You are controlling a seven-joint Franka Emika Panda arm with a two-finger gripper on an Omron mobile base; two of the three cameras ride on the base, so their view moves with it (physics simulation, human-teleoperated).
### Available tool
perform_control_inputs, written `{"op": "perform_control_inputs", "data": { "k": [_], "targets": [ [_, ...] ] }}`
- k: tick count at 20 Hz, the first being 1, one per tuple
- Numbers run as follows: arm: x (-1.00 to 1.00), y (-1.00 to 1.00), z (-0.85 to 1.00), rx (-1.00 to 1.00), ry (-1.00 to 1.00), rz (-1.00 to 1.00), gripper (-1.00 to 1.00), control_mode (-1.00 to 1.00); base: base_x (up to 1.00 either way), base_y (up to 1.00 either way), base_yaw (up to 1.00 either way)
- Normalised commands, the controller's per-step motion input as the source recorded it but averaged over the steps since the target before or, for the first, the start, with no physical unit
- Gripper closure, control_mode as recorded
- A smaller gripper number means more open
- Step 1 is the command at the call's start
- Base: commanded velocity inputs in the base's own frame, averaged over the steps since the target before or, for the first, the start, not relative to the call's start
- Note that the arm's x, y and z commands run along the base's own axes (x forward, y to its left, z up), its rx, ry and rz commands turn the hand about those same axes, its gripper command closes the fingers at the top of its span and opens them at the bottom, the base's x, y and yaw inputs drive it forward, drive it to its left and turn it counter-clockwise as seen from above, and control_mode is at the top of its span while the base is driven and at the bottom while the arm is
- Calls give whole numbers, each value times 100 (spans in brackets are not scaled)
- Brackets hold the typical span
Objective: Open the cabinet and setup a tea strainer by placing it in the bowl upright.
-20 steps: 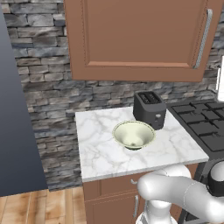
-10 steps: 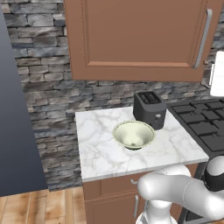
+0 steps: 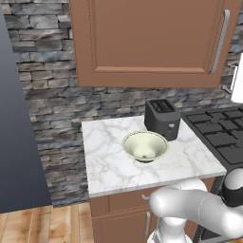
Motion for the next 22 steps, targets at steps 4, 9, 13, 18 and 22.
{"op": "perform_control_inputs", "data": {
  "k": [4, 9, 13, 18, 22],
  "targets": [
    [2, -23, 0, 1, -9, 5, -100, -100, 0, 0, 0],
    [1, -38, -2, 0, -5, 6, -100, -100, 0, 0, 0],
    [8, -44, -8, 0, 0, 5, -100, -100, 0, 0, 0],
    [12, -19, -20, 0, -2, 4, -100, -100, 0, 0, 0],
    [30, -1, -27, 0, 0, 1, -100, -100, 0, 0, 0]
  ]
}}
